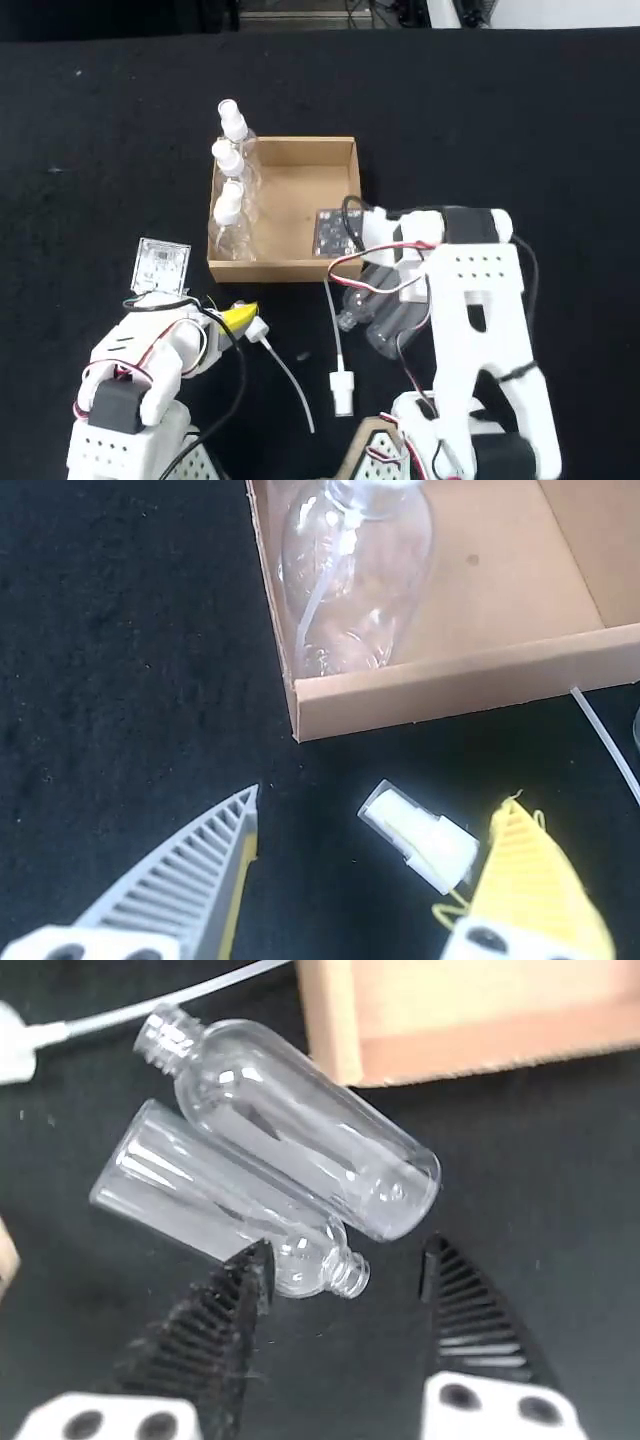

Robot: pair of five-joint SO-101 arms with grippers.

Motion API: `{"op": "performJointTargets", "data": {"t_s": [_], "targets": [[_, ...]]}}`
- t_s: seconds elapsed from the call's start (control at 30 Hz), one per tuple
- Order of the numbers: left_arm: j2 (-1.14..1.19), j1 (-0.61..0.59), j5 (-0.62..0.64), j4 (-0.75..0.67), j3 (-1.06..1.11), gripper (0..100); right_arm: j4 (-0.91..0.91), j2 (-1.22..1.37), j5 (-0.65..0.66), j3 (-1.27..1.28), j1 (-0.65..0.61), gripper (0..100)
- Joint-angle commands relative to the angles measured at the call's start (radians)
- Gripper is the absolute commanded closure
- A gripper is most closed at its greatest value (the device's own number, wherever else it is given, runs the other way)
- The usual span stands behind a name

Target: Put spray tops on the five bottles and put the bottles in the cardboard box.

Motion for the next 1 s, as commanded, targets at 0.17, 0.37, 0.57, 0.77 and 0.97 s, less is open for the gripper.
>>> {"op": "performJointTargets", "data": {"t_s": [0.17, 0.37, 0.57, 0.77, 0.97], "targets": [[-0.002, 0.001, -0.006, -0.003, -0.008, 67, -0.055, 0.113, 0.161, -0.008, -0.009, 77.0], [-0.002, 0.001, -0.006, -0.003, -0.008, 67, -0.115, 0.202, 0.161, -0.005, -0.043, 77.0], [-0.002, 0.001, -0.006, -0.003, -0.007, 67, -0.112, 0.248, 0.161, -0.004, -0.109, 76.6], [-0.002, 0.001, -0.006, -0.003, -0.007, 67, -0.109, 0.303, 0.161, -0.004, -0.110, 76.5], [-0.002, 0.001, -0.008, -0.003, -0.007, 67, -0.109, 0.352, 0.163, -0.004, -0.107, 76.5]]}}
